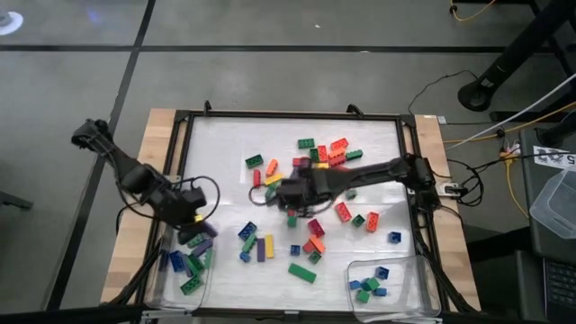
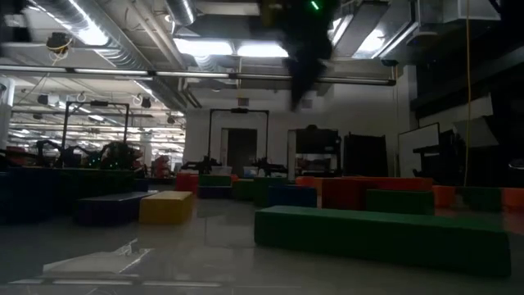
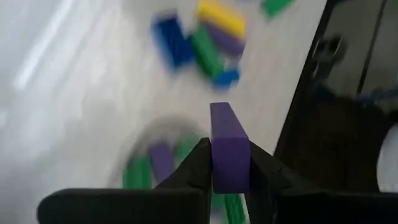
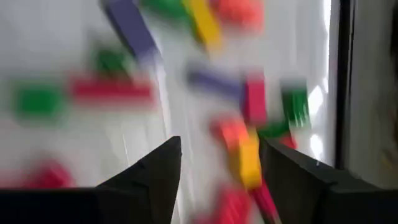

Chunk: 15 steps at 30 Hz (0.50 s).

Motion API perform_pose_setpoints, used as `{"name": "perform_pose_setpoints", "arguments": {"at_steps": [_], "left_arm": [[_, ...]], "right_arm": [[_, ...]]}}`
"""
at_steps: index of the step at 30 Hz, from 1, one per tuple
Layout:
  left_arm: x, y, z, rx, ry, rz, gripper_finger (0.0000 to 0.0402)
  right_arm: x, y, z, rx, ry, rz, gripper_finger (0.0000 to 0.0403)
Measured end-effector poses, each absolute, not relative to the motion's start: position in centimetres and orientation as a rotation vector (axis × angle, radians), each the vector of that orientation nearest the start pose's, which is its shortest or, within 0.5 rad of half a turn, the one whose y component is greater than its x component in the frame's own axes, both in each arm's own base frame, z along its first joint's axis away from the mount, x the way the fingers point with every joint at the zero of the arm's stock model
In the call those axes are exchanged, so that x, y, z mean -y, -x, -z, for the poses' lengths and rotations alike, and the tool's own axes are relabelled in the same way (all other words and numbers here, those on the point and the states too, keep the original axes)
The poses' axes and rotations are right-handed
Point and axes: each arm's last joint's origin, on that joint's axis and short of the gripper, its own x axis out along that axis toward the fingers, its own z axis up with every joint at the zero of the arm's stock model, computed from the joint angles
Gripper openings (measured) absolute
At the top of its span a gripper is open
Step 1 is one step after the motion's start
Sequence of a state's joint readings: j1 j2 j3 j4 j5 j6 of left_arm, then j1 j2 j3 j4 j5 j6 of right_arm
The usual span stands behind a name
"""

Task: Sort blocks by size
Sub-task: Put the large violet block into the left transparent bin

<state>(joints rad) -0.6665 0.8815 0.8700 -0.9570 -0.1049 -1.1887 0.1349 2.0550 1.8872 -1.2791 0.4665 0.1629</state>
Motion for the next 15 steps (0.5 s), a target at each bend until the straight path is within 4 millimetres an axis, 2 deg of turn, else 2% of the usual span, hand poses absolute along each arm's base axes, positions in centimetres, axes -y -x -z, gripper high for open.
{"name": "perform_pose_setpoints", "arguments": {"at_steps": [3, 7, 11, 15], "left_arm": [[9.7, -11.2, -28.1, -1.188, 0.779, -0.091, 0.0042], [10.5, -10.5, -28.0, -1.256, 0.829, -0.095, 0.0057], [11.0, -10.4, -27.8, -1.273, 0.856, -0.132, 0.0068], [11.2, -10.5, -27.3, -1.297, 0.822, -0.177, 0.0083]], "right_arm": [[-1.6, -38.9, -25.3, -1.509, 0.308, 0.494, 0.0199], [1.4, -36.1, -23.6, -1.578, 0.244, 0.582, 0.0186], [3.3, -32.9, -21.7, -1.583, 0.033, 0.526, 0.0177], [4.2, -30.2, -19.6, -1.576, -0.128, 0.457, 0.0175]]}}
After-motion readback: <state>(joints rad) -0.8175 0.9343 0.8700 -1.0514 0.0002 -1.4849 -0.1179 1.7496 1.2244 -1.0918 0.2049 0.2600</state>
